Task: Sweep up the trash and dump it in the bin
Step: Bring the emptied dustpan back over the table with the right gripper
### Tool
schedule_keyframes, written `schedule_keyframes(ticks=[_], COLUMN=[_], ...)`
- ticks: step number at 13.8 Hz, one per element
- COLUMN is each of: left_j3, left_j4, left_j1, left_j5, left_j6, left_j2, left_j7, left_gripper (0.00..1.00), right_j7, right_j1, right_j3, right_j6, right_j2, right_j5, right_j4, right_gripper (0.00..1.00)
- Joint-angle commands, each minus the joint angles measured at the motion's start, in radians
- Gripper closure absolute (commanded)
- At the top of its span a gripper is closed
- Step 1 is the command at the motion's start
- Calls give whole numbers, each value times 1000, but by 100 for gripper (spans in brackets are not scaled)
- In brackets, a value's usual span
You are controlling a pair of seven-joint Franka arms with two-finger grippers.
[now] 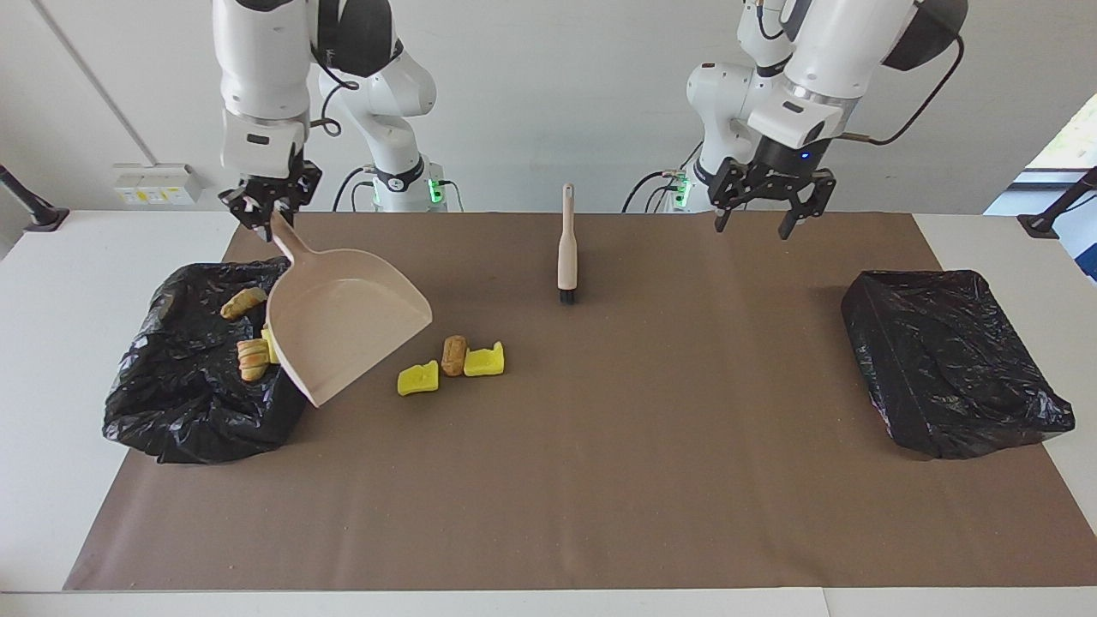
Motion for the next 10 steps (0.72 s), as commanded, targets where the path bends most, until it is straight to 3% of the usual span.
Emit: schedule_keyframes(ticks=[1, 5, 10], left_j3=[-11, -1, -11], left_j4=[132, 209, 228], left_j1=[81, 161, 170], left_j5=[15, 19, 21], left_j6=[-151, -185, -242], left_j2=[28, 47, 42], left_j7=[92, 170, 214], left_gripper=[0, 0, 0], right_j7=[284, 708, 1151], right_j1=[96, 254, 400], right_j3=[-1, -1, -1], right_j6=[67, 242, 334], right_j2=[91, 260, 501], right_j5=[64, 73, 158], right_j4=[7, 22, 192], right_gripper=[100, 100, 100])
